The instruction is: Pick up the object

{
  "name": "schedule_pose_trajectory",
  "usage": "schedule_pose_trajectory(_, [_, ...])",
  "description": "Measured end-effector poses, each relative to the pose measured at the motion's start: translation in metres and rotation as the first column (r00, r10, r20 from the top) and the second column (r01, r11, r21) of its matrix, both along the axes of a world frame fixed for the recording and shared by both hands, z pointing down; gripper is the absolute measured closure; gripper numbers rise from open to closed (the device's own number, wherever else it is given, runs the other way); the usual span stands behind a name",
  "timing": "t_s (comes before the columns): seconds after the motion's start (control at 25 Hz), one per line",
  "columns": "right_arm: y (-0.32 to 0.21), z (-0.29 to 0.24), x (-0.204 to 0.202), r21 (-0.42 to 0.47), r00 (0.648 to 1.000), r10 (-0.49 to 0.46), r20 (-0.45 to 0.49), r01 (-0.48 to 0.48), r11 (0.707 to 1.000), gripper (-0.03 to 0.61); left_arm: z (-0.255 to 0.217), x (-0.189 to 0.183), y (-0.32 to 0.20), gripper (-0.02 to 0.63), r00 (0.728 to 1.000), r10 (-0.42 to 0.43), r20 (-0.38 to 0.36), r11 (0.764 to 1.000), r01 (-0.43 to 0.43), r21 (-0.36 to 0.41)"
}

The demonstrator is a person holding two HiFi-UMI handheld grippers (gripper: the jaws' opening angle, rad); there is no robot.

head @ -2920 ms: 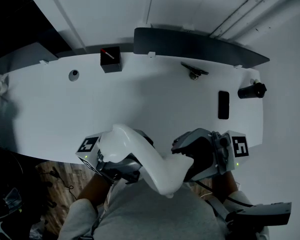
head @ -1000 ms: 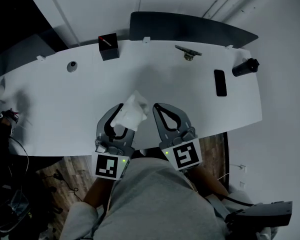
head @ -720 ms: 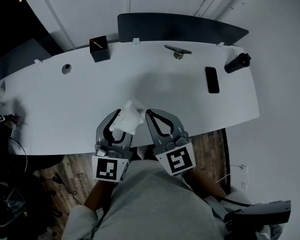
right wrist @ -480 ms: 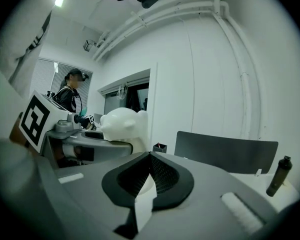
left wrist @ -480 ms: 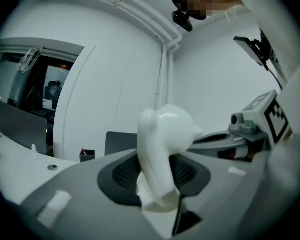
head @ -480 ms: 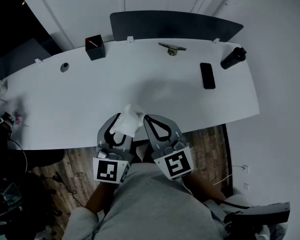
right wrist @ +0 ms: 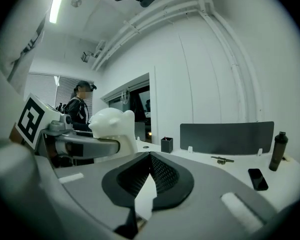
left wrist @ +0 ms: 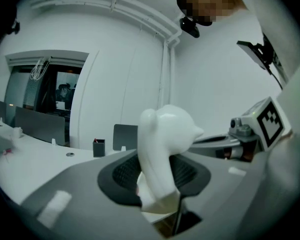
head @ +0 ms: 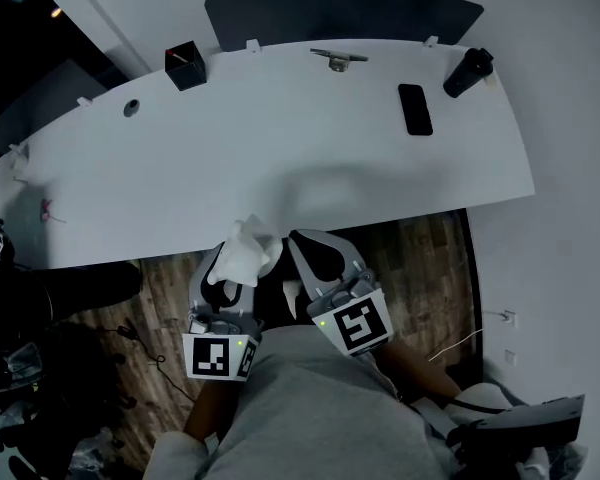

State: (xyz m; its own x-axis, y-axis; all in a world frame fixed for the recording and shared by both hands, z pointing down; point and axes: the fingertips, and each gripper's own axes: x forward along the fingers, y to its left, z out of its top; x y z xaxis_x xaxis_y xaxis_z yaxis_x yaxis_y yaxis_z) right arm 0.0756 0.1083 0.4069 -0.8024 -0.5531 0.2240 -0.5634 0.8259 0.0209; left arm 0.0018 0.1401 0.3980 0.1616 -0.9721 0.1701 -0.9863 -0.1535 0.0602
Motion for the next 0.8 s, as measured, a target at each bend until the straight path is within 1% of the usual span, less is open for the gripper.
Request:
schedule_pose_trajectory(0.16, [0.016,0.001,-0.002,-0.014,1.000,-0.016,0.012,0.016,1.000,0.577,-0.001,-0.005,0.018,0.463,1.000,-0.021,0.006,1.000,0.022,-0.009])
schedule_pose_trajectory(0.28, [0.021,-0.006,-0.007,-0.005,0.999,-0.021,0.031,0.021,1.000,0.577,-0.006,-0.009,0.020,0.463,1.000,-0.010,0.010,1.000,0.010,0.003])
schedule_pose_trajectory(0.44, [0.020,-0.021,-0.017,-0.024,0.994,-0.018,0.111,0.021,1.000,0.577,-0.015,-0.021,0.018,0.463,1.000,0.007,0.001,1.000,-0.007,0.015])
schedule_pose_trajectory(0.48, [0.020,-0.024,-0.019,-0.022,0.994,-0.017,0.110,0.019,1.000,0.577,-0.018,-0.025,0.018,0.463,1.000,0.008,-0.003,1.000,-0.008,0.020])
schedule_pose_trajectory(0.64, [0.017,-0.030,-0.030,0.019,0.998,0.009,0.057,-0.010,1.000,0.577,-0.029,-0.041,0.016,0.465,1.000,0.017,-0.020,0.999,-0.016,0.048])
schedule_pose_trajectory(0.72, [0.014,-0.029,-0.037,0.011,0.998,0.037,0.059,-0.038,0.999,0.578,-0.028,-0.048,0.016,0.465,0.999,0.028,-0.032,0.998,-0.027,0.049])
schedule_pose_trajectory(0.8, [0.013,-0.030,-0.042,0.019,0.998,0.044,0.046,-0.045,0.999,0.577,-0.028,-0.051,0.017,0.465,0.998,0.039,-0.040,0.998,-0.037,0.050])
